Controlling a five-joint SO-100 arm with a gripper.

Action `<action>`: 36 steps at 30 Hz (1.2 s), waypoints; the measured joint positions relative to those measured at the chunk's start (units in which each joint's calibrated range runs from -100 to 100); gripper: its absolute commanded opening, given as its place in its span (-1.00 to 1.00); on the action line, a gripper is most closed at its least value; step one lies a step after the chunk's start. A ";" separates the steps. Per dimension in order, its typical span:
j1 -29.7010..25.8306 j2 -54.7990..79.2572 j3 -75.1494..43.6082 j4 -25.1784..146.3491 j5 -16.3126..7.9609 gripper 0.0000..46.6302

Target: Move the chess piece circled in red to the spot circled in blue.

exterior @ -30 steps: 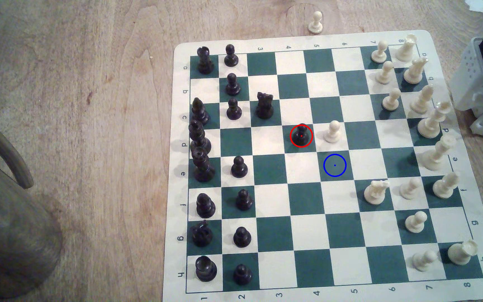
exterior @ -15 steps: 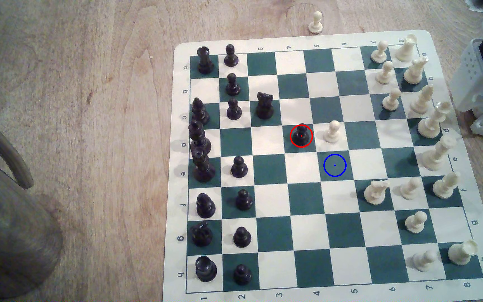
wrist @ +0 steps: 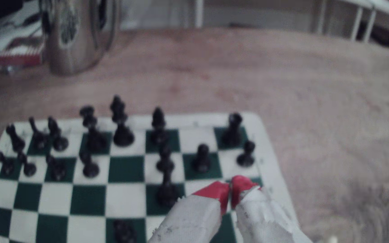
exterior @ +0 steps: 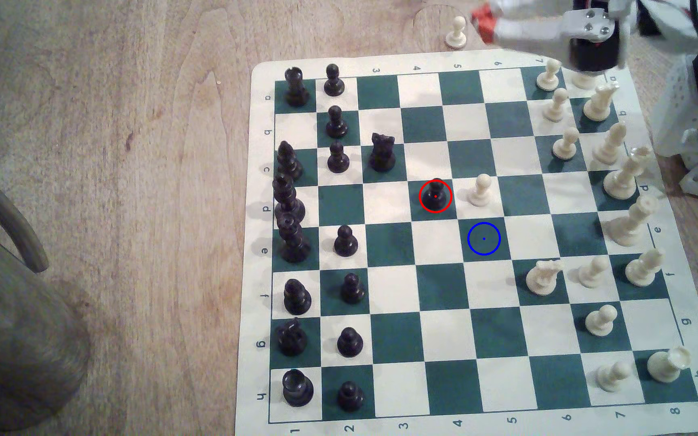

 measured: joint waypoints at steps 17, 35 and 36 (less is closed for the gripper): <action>-7.74 36.20 -30.37 17.05 -13.58 -0.64; -13.57 65.77 -48.89 23.67 -19.29 -0.48; -13.72 67.03 -48.89 23.03 -19.34 -0.47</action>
